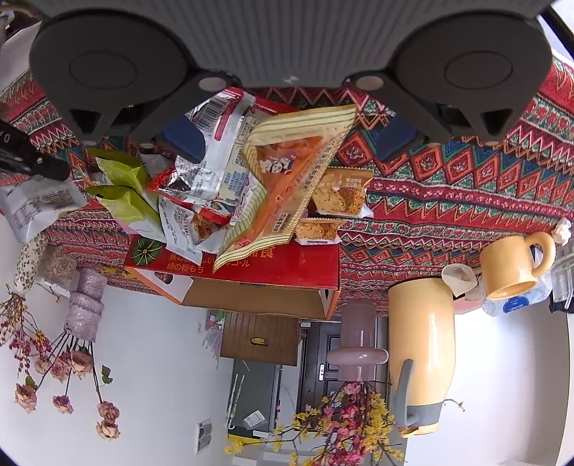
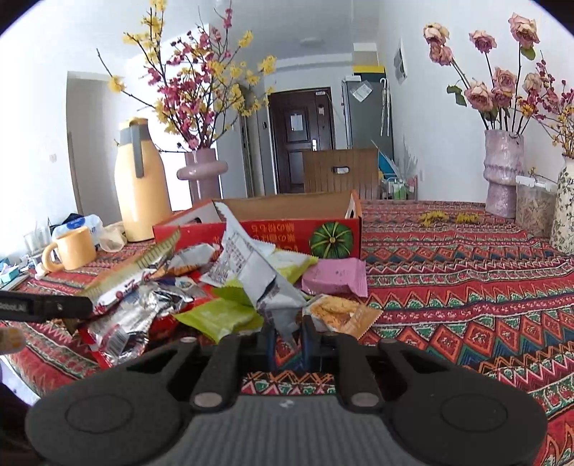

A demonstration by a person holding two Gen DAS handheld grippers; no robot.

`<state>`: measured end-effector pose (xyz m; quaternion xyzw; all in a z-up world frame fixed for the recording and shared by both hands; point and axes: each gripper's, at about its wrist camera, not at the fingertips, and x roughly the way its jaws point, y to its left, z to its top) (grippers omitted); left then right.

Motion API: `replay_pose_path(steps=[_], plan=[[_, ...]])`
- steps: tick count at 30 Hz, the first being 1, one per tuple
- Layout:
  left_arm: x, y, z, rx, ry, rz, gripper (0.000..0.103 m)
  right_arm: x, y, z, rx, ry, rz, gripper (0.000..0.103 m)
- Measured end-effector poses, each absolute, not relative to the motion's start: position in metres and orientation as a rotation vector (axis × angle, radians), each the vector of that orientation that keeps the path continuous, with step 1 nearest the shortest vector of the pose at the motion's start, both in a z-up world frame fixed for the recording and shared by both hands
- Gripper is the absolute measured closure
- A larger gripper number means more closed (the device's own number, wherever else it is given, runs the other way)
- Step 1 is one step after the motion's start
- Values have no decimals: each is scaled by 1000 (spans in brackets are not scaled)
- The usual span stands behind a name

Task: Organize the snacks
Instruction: 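Lower the right tool onto the white wrapper packet and close it, then grasp the orange striped bread packet with the left tool while the right tool holds the white packet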

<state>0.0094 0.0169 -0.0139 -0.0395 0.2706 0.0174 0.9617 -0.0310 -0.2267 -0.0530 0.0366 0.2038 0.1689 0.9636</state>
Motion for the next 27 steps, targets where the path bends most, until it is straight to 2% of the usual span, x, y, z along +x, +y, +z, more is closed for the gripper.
replay_pose_path(steps=[9,15,23,27], plan=[[41,16,2,-54,564,21,0,-35,-236,-47,91,380,325,90],[77,32,-1,-119,666,5,2,-28,-241,-51,97,390,310,90],[101,46,-23,-200,763,-56,11,-16,-236,-58,90,423,313,90],[101,46,-24,-219,755,-113,25,-12,-234,-61,91,436,314,90]])
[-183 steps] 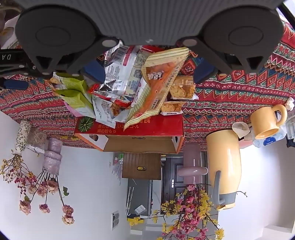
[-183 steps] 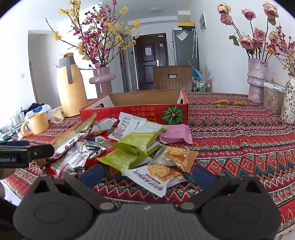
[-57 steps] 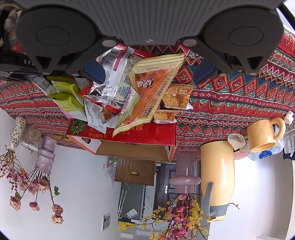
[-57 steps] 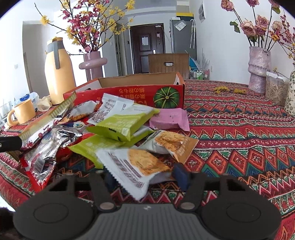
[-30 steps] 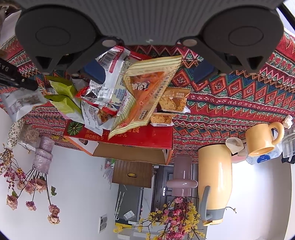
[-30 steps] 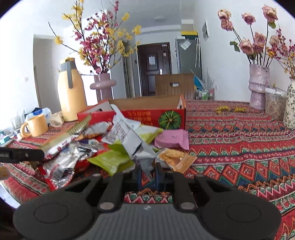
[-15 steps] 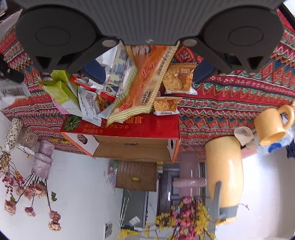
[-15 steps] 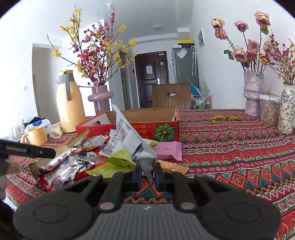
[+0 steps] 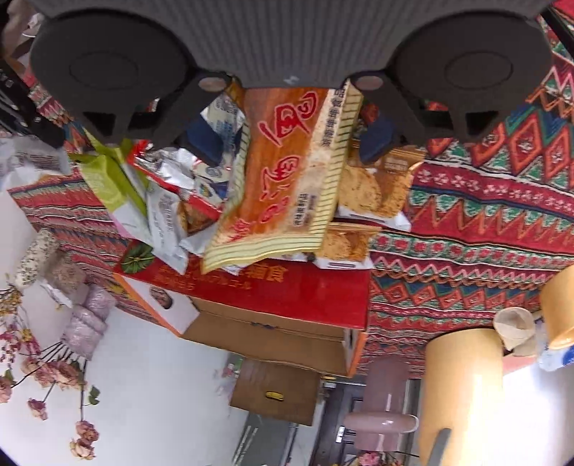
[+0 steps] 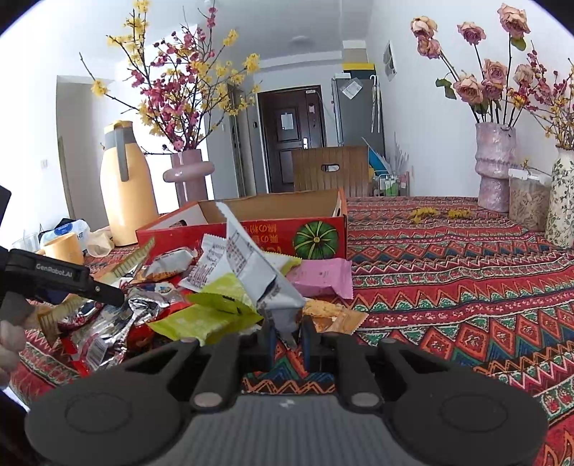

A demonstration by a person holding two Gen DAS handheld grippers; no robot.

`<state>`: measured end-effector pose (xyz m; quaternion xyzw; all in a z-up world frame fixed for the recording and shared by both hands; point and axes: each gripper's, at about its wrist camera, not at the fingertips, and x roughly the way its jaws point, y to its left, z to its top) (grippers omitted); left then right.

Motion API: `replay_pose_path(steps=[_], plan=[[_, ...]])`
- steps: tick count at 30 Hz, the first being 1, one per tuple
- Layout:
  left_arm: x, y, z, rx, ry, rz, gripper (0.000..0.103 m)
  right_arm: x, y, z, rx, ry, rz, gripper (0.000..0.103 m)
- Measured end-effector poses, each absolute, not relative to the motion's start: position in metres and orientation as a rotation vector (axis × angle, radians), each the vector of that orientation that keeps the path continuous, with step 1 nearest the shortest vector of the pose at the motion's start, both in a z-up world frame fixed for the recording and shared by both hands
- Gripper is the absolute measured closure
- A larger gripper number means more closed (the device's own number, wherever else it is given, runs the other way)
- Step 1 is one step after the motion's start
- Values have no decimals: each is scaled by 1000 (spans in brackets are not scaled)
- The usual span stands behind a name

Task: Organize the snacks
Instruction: 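Grasp the orange striped bread packet with the left tool while the right tool holds the white packet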

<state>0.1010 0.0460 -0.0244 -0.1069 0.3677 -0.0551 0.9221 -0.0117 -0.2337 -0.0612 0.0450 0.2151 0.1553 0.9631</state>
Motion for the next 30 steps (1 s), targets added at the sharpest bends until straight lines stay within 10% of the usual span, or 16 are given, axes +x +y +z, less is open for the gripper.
replay_pose_path(steps=[10,30], plan=[[87,40,-20,-228,704,-159,58,-10,-232,-62,91,442,318,90],[58,36,4,-125,569,-71,66,-15,-229,-57,91,423,319,90]])
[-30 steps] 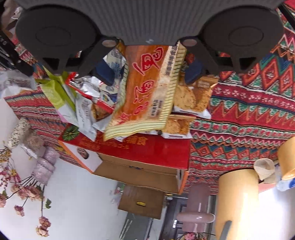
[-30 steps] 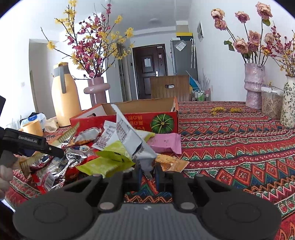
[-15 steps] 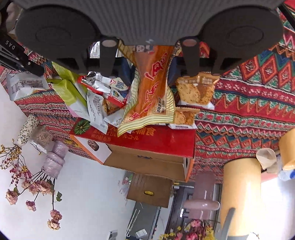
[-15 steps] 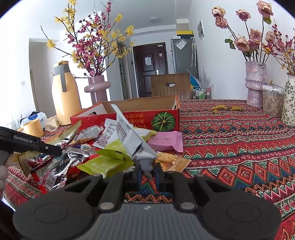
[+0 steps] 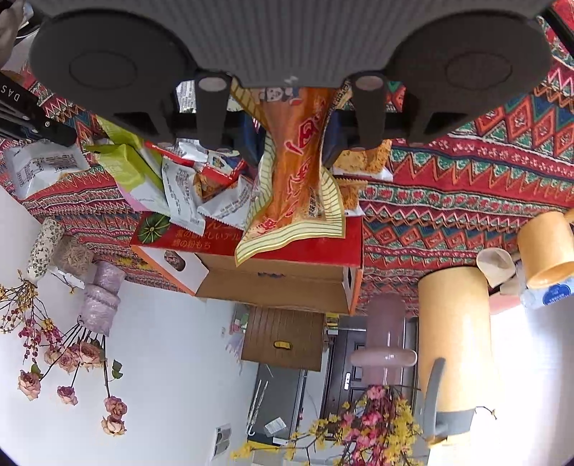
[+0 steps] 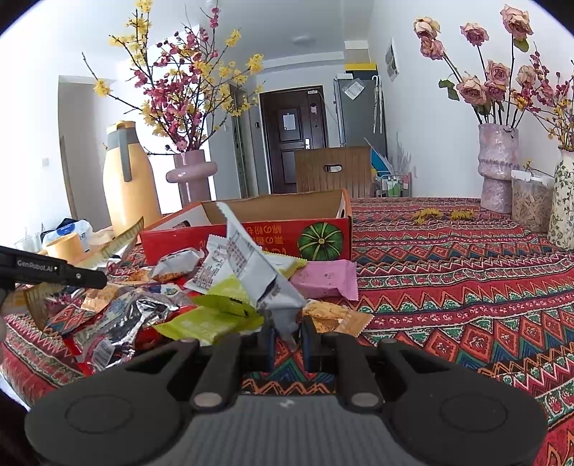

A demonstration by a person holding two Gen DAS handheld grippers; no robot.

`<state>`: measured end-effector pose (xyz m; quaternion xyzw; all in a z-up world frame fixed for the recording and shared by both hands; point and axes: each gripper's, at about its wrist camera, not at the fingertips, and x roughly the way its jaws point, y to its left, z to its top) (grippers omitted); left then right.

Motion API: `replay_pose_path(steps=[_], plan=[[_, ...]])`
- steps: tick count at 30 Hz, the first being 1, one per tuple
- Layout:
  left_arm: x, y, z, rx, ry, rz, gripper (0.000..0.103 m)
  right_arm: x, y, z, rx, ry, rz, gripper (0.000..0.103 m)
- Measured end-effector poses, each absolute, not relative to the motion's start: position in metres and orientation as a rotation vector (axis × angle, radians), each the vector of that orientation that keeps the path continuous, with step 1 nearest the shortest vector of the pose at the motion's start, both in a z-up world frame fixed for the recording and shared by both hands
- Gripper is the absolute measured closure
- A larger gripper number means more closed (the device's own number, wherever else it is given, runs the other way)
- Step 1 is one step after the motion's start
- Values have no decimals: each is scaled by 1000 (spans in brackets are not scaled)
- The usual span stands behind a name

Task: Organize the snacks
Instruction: 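Grasp the orange striped bread packet with the left tool while the right tool holds the white packet, then carry both held packets up and over the red cardboard box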

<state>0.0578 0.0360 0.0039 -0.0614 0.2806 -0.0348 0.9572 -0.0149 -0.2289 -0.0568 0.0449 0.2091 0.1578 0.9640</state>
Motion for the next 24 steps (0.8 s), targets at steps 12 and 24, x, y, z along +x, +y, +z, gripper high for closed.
replay_pose_path(steps=[12,24], plan=[[56,32,22,-102,511,-49,66,-10,-226,-43,82,382,325,90],[81,29,42,-89,464,-38,66,18,-219,-25,76,333,326,90]])
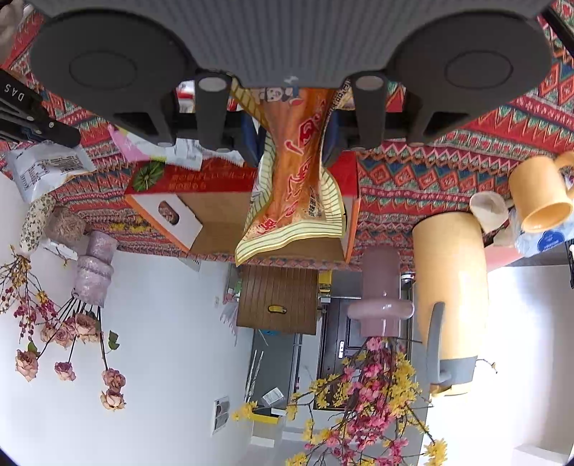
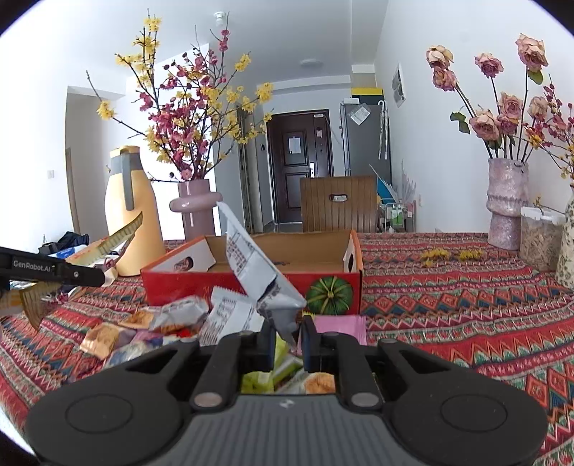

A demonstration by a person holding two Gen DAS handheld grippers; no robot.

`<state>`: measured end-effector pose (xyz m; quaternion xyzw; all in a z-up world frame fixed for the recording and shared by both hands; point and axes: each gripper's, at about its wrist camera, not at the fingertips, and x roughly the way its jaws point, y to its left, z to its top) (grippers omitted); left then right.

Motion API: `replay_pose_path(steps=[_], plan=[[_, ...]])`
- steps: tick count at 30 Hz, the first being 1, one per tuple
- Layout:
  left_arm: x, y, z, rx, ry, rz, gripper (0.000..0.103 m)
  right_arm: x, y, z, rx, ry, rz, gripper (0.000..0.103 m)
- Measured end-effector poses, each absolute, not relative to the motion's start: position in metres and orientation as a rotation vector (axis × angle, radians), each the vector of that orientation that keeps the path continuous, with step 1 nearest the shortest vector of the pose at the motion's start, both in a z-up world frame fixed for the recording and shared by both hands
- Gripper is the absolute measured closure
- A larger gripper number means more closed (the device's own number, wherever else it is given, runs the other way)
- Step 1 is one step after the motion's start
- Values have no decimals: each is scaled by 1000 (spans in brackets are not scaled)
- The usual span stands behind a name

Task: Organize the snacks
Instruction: 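Carry both held packets up and over the red cardboard box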

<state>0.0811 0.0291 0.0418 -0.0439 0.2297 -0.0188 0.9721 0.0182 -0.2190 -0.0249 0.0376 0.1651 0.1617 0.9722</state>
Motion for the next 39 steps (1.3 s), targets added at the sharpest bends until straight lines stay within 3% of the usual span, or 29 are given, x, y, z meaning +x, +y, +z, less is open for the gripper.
replay_pose_path(steps=[26,39], plan=[[209,28,83,-85,385,2,66,152,-200,23,95,237,321,90],[262,26,40,-50,461,53,66,218,-176,-7,78,348,300,90]])
